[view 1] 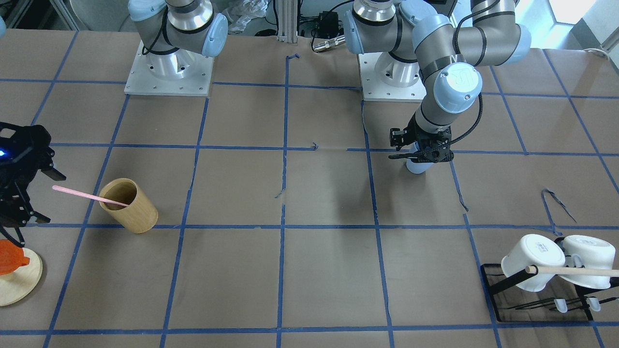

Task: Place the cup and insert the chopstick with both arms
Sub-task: 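Carry the blue cup to center while the right gripper grasps the chopstick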

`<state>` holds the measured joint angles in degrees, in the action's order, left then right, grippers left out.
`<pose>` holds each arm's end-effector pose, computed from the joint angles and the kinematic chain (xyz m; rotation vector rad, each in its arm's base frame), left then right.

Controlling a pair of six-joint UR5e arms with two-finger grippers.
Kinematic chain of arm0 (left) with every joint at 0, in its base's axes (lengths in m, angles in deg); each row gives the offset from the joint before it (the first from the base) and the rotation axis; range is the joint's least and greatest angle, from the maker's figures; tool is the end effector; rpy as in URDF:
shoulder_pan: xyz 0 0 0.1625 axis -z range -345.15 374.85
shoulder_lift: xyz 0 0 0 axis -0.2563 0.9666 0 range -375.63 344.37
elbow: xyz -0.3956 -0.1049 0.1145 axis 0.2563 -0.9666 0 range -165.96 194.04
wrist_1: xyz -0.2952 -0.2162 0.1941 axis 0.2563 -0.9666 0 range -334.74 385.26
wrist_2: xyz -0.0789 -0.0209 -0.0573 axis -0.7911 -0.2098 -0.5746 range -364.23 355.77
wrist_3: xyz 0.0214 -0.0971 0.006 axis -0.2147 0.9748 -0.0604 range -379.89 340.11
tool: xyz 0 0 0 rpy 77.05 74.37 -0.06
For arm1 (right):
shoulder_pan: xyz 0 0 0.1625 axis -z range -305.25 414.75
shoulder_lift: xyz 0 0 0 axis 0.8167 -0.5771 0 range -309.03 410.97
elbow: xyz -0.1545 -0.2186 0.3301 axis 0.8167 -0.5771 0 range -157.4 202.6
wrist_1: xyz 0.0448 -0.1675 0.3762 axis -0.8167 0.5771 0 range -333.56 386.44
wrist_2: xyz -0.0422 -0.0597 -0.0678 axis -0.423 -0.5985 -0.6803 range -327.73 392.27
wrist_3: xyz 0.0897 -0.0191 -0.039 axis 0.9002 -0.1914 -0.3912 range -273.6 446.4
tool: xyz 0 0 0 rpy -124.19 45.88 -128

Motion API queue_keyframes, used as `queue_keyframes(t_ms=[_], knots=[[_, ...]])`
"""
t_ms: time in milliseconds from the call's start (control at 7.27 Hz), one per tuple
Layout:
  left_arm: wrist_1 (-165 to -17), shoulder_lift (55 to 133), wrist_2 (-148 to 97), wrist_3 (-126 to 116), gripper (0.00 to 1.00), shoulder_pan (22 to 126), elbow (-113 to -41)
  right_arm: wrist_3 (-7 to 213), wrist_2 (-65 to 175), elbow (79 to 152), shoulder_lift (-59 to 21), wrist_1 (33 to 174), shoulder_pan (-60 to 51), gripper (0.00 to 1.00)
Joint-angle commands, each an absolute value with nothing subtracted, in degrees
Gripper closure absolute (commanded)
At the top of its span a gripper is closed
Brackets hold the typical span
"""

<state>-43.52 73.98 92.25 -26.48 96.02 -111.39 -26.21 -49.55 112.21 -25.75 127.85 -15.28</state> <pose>-0.0606 -0.4055 0.2424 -0.0386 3.0377 0.3881 -0.0585 -0.5928 0.3875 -2.2075 2.1118 -0.1843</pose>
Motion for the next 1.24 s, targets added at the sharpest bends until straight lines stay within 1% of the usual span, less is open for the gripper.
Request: queue_keyframes(t_ms=[0, 275, 413, 688, 826, 1101], knots=[[-42.8, 73.9, 92.1, -25.8, 1.00, 96.0, -111.2, -42.3, -44.8, 115.9, -25.0, 133.0, -14.7, 0.24], [-41.0, 73.7, 92.1, -23.0, 1.00, 96.2, -110.6, -43.1, -42.5, 116.0, -24.6, 129.0, -11.3, 0.29], [-40.9, 73.8, 91.3, -21.6, 1.00, 97.0, -108.1, -42.6, -41.6, 116.0, -24.8, 127.0, -11.0, 0.29], [-45.0, 76.5, 83.6, -12.0, 1.00, 99.7, -96.9, -39.8, -41.3, 114.7, -25.6, 125.1, -10.9, 0.29], [-46.1, 79.1, 83.2, -4.4, 1.00, 103.5, -92.6, -38.2, -40.4, 113.6, -25.7, 123.0, -11.4, 0.29], [-45.5, 86.2, 83.1, 9.5, 1.00, 112.3, -84.8, -38.7, -39.4, 114.6, -24.7, 121.4, -10.7, 0.29]])
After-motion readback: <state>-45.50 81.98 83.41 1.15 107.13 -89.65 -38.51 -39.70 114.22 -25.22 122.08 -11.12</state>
